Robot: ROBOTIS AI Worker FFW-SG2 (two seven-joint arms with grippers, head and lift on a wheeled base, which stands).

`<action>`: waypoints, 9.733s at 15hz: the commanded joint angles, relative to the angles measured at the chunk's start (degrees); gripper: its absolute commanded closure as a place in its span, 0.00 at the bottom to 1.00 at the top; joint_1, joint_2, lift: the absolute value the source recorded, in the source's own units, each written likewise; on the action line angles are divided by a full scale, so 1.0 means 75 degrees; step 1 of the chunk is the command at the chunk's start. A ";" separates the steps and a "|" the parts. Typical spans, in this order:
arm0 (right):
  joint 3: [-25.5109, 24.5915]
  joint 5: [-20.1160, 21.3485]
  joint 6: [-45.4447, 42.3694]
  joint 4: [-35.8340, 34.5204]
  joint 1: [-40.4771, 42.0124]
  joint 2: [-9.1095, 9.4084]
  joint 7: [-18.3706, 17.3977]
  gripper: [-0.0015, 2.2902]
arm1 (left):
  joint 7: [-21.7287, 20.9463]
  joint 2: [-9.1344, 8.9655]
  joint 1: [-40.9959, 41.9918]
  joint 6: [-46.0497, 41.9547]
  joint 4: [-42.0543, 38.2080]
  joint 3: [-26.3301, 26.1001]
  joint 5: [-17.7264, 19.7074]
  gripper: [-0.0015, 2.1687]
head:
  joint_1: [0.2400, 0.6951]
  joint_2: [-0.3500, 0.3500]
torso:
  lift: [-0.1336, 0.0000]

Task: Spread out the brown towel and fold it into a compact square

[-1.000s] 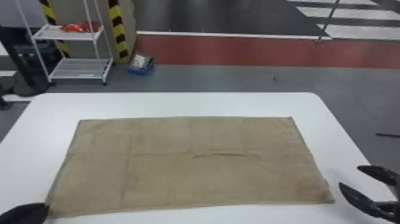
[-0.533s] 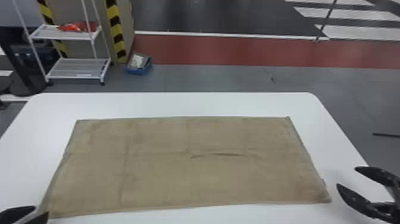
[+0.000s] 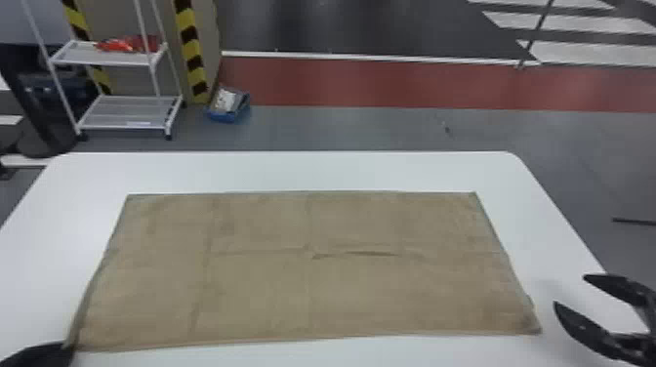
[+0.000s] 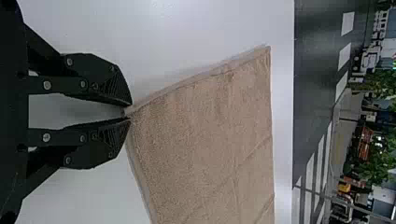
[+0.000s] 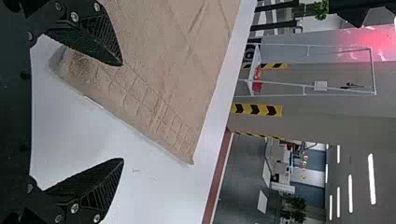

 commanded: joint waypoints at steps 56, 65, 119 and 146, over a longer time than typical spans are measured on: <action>0.1081 0.1284 0.2915 0.3601 -0.5102 -0.0809 0.1581 0.57 | 0.2421 0.0387 -0.4266 0.4008 0.0610 -0.1553 0.0005 0.79 | 1.00 0.43 | 0.11; 0.1574 0.1577 0.1954 0.4280 -0.5208 -0.0797 0.0820 0.56 | 0.3218 0.0340 -0.4840 0.3516 0.1465 -0.2385 -0.0440 0.78 | 1.00 0.41 | 0.11; -0.0676 -0.2079 0.0852 0.1116 -0.2465 0.0070 -0.0563 0.04 | 0.7437 -0.1320 -0.4453 0.1922 0.0551 -0.7389 0.1775 0.04 | 1.00 0.00 | 0.11; 0.4843 -0.0802 0.3337 -0.1028 -0.1739 0.1664 -0.5555 0.22 | 0.6651 -0.0070 -0.2191 -0.3516 0.1629 -0.4881 0.1341 0.01 | 1.00 0.55 | 0.11</action>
